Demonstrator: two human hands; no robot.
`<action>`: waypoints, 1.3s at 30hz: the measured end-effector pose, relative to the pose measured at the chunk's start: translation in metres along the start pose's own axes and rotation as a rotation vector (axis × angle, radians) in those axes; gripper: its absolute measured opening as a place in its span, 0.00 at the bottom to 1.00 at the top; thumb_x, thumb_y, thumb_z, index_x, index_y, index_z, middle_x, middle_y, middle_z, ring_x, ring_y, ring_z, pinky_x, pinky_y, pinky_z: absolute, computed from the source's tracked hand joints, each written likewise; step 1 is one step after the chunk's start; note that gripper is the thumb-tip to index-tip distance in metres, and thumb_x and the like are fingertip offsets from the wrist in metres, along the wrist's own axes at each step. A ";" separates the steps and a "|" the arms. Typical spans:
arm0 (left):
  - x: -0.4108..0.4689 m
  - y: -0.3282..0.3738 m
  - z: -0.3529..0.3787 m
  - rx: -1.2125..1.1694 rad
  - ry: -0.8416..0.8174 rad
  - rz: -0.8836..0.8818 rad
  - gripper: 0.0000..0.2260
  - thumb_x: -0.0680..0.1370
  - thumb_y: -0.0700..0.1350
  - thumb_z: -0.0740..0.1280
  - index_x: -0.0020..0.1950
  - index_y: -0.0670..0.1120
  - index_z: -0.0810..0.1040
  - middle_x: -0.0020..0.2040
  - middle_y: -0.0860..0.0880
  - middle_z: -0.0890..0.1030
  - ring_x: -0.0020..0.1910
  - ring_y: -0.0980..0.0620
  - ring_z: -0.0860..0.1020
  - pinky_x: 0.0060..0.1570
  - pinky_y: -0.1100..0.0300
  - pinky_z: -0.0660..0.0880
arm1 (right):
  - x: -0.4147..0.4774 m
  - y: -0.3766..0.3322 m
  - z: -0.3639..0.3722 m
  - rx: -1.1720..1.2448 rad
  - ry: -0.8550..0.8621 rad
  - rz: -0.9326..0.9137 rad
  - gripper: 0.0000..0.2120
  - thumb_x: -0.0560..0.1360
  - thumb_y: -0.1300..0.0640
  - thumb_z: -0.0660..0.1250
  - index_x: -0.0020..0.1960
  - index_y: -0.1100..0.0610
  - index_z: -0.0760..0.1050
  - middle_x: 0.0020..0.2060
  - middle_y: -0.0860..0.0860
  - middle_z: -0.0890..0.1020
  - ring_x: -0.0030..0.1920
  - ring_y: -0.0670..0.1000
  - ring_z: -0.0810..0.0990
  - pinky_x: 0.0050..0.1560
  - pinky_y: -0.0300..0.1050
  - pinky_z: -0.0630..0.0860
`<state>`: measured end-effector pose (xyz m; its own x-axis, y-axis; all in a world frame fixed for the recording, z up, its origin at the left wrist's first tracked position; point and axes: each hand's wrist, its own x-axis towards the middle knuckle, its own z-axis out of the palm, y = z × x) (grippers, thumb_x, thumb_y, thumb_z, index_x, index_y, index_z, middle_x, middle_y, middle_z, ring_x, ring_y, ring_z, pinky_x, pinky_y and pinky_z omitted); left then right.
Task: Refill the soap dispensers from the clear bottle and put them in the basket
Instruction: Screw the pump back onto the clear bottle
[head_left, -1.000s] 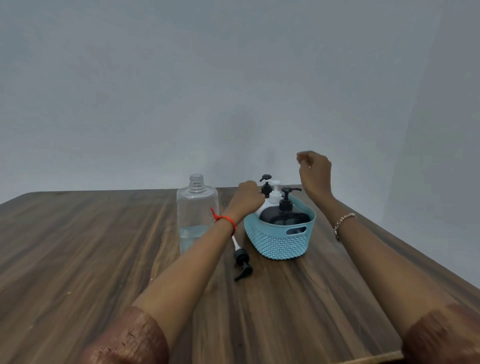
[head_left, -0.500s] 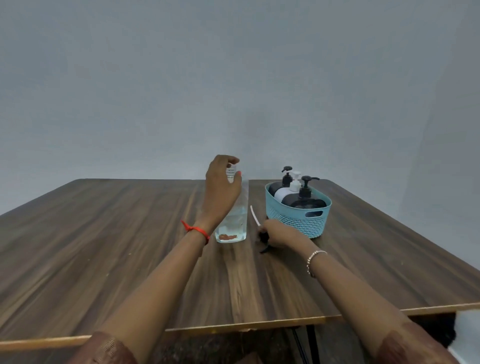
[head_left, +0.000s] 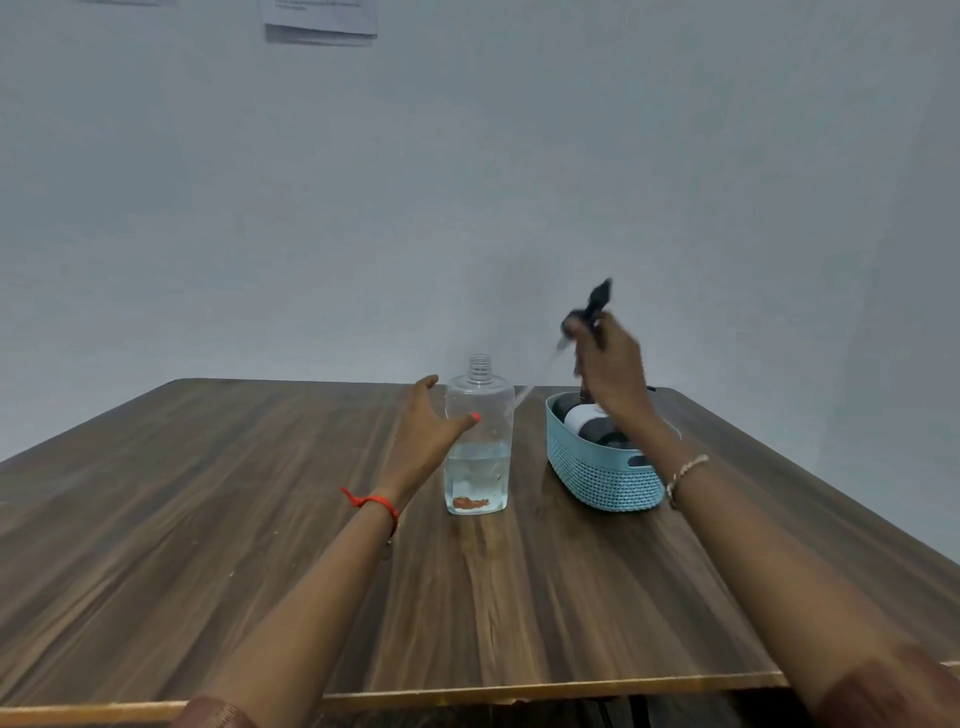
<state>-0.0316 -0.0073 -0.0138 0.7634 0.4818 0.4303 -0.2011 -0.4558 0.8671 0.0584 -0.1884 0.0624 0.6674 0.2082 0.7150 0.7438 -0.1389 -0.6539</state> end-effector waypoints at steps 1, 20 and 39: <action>-0.001 0.002 0.001 0.021 -0.014 -0.003 0.35 0.72 0.48 0.72 0.74 0.47 0.57 0.73 0.48 0.63 0.71 0.49 0.64 0.59 0.60 0.64 | 0.011 -0.013 -0.004 0.066 0.099 -0.025 0.10 0.80 0.53 0.59 0.48 0.59 0.73 0.28 0.49 0.74 0.20 0.42 0.70 0.25 0.37 0.68; -0.004 0.015 -0.001 0.008 -0.083 0.018 0.26 0.74 0.44 0.71 0.68 0.42 0.65 0.64 0.48 0.73 0.53 0.58 0.69 0.38 0.73 0.67 | 0.073 -0.081 -0.011 -0.118 0.259 -0.225 0.19 0.79 0.49 0.60 0.46 0.65 0.78 0.37 0.47 0.79 0.27 0.42 0.70 0.29 0.34 0.62; 0.013 -0.004 0.012 -0.067 -0.078 0.003 0.22 0.70 0.45 0.74 0.59 0.50 0.68 0.57 0.52 0.74 0.52 0.55 0.75 0.48 0.64 0.73 | 0.037 -0.015 0.065 -0.296 -0.340 -0.001 0.21 0.72 0.46 0.69 0.28 0.57 0.69 0.22 0.49 0.67 0.23 0.46 0.62 0.28 0.41 0.57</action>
<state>-0.0137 -0.0081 -0.0145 0.8078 0.4195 0.4142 -0.2421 -0.4046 0.8819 0.0692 -0.1154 0.0822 0.6538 0.5076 0.5612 0.7557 -0.3991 -0.5194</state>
